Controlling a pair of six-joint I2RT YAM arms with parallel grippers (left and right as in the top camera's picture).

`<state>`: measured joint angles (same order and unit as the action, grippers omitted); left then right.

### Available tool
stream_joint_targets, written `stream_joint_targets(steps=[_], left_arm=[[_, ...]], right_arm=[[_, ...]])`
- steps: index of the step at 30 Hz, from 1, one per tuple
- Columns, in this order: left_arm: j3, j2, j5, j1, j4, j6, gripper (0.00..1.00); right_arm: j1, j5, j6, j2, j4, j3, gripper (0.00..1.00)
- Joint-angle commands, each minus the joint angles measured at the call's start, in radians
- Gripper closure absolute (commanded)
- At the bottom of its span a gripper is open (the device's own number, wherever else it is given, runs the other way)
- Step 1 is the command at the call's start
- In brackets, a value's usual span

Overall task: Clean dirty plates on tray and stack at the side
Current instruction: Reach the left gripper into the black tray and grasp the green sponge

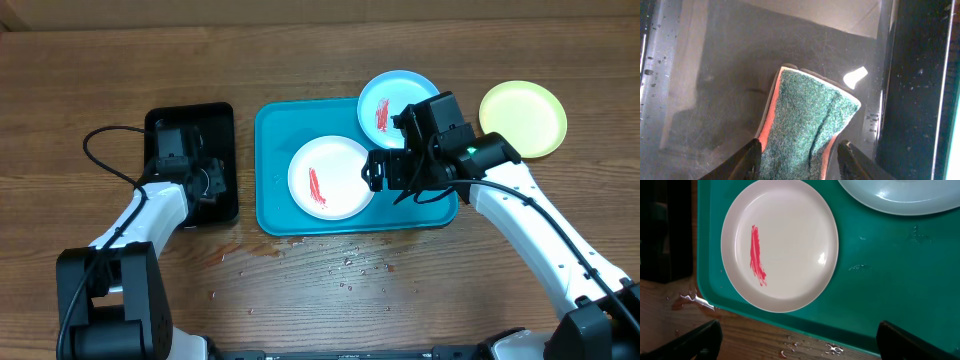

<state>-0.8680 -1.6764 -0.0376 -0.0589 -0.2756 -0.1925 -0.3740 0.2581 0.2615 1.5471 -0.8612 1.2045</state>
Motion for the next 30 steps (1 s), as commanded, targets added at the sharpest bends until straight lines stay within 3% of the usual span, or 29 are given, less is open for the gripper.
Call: stream_joint_targets(steps=[1,10,14,17,30], left_arm=[[0.015,-0.030,0.014,0.005,0.007,-0.010,0.51],[0.015,-0.069,0.013,0.005,0.016,-0.010,0.59],[0.015,-0.071,0.013,0.005,0.019,-0.010,0.75],[0.015,-0.071,0.013,0.005,0.019,-0.010,0.96],[-0.025,-0.058,0.013,0.005,-0.043,-0.009,0.96]], right_arm=[[-0.002,-0.002,0.000,-0.016,-0.002,0.021,0.00],[-0.002,-0.002,-0.001,-0.016,-0.006,0.021,0.00],[-0.002,-0.002,-0.001,-0.016,-0.006,0.021,0.00],[-0.002,-0.002,-0.001,-0.016,-0.006,0.021,0.00],[-0.002,-0.002,-0.001,-0.016,-0.009,0.021,0.00]])
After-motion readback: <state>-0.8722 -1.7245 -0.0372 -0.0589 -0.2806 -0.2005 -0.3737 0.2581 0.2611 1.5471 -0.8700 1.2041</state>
